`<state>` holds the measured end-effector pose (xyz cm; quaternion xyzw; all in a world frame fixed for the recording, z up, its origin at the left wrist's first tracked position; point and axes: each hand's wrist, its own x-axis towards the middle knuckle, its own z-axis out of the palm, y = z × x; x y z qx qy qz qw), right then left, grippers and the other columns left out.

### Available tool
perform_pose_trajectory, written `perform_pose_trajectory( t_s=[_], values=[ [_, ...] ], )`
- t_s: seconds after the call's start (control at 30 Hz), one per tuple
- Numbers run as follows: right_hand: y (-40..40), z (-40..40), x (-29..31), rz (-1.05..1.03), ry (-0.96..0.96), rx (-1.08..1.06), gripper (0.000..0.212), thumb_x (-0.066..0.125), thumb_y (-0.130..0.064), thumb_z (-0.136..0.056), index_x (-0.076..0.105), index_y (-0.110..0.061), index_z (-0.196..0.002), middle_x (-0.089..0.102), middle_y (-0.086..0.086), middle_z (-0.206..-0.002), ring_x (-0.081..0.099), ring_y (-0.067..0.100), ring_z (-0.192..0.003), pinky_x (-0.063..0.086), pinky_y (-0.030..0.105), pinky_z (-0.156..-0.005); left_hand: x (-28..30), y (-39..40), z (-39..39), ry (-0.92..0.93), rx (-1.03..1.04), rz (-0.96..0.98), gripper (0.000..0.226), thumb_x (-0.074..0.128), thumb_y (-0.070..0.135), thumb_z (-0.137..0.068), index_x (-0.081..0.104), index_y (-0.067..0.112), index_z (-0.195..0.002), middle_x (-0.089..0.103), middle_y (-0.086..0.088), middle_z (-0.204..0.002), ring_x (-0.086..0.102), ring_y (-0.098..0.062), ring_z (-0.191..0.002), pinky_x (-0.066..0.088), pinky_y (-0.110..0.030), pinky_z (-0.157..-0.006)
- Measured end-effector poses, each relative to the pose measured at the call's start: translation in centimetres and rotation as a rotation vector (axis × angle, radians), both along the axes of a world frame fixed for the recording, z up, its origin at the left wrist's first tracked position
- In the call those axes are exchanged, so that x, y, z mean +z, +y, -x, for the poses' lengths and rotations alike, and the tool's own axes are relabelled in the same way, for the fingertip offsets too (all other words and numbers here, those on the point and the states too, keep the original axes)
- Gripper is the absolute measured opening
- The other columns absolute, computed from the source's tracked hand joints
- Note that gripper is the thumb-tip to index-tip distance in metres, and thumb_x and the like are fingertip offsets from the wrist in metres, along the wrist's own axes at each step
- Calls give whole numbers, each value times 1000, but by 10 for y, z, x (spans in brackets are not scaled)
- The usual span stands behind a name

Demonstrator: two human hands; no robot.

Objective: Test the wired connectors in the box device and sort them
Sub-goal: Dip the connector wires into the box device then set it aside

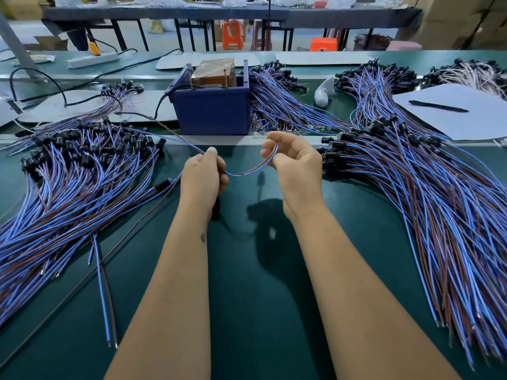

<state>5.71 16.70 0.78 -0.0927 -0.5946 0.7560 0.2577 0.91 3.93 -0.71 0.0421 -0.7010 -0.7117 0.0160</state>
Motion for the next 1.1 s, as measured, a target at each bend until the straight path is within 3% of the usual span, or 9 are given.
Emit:
perform_pose_trajectory(
  t_s=[0.13, 0.3, 0.47, 0.6, 0.7, 0.77, 0.83, 0.97, 1.1],
  values=[
    [7, -2, 0, 188, -39, 81, 31, 45, 9, -89, 70, -9, -91, 68, 6, -85, 66, 16, -76, 54, 25, -78, 1, 1, -4, 49, -21, -6, 40, 40, 28, -104, 57, 16, -70, 52, 8, -42, 45, -6, -40, 39, -17, -45],
    [14, -3, -2, -40, -64, -20, 30, 44, 11, -94, 65, -9, -101, 64, 6, -90, 60, 7, -53, 49, 18, -59, 13, 11, -18, 111, -246, -318, 44, 40, 30, -106, 62, 18, -70, 59, 3, -54, 53, -8, -49, 44, -19, -49],
    [46, -9, 5, -320, -166, -112, 36, 41, 12, -90, 58, -16, -106, 67, 5, -87, 58, 9, -48, 51, 28, -62, 14, 48, -48, 283, -409, -152, 41, 42, 21, -104, 62, 15, -69, 61, 6, -59, 56, -7, -56, 44, -20, -59],
    [92, -21, 12, -467, -247, -179, 33, 47, 9, -91, 54, -15, -113, 67, 13, -96, 67, 19, -62, 57, 36, -70, 10, 81, -81, 432, -654, 32, 31, 45, 14, -96, 63, 6, -71, 61, 7, -66, 52, -5, -63, 39, -14, -62],
    [127, -33, 18, -602, -327, -264, 28, 53, 3, -91, 58, -10, -115, 67, 11, -92, 72, 17, -68, 59, 40, -76, 5, 105, -100, 728, -794, 304, 13, 60, 3, -90, 72, -1, -87, 66, -11, -83, 58, -16, -77, 39, -10, -71],
    [148, -42, 27, -680, -364, -303, 22, 59, -1, -89, 63, -12, -107, 69, 7, -88, 71, 11, -64, 60, 34, -72, 5, 120, -111, 876, -907, 371, 26, 67, -9, -79, 72, -3, -104, 69, -17, -101, 59, -21, -93, 37, -4, -83],
    [165, -52, 37, -773, -381, -334, 21, 66, -5, -85, 66, -22, -97, 71, 3, -84, 71, 16, -73, 58, 34, -75, 5, 131, -122, 821, -1041, 398, 50, 60, -18, -73, 68, 0, -118, 67, -12, -116, 56, -16, -105, 34, -2, -89],
    [183, -65, 43, -924, -483, -410, 28, 60, -11, -88, 68, -19, -114, 68, 1, -91, 66, 27, -94, 52, 36, -80, 0, 135, -131, 481, -1168, 345, 52, 43, -18, -74, 69, 10, -109, 72, -5, -102, 61, -14, -89, 47, -15, -80],
    [166, -62, 32, -1073, -643, -501, 41, 53, -22, -92, 56, -22, -132, 62, 12, -125, 50, 35, -119, 38, 42, -99, 7, 122, -114, 381, -909, 192, 43, 42, -16, -79, 71, 15, -89, 70, 1, -78, 61, -15, -78, 49, -26, -77]
  ],
)
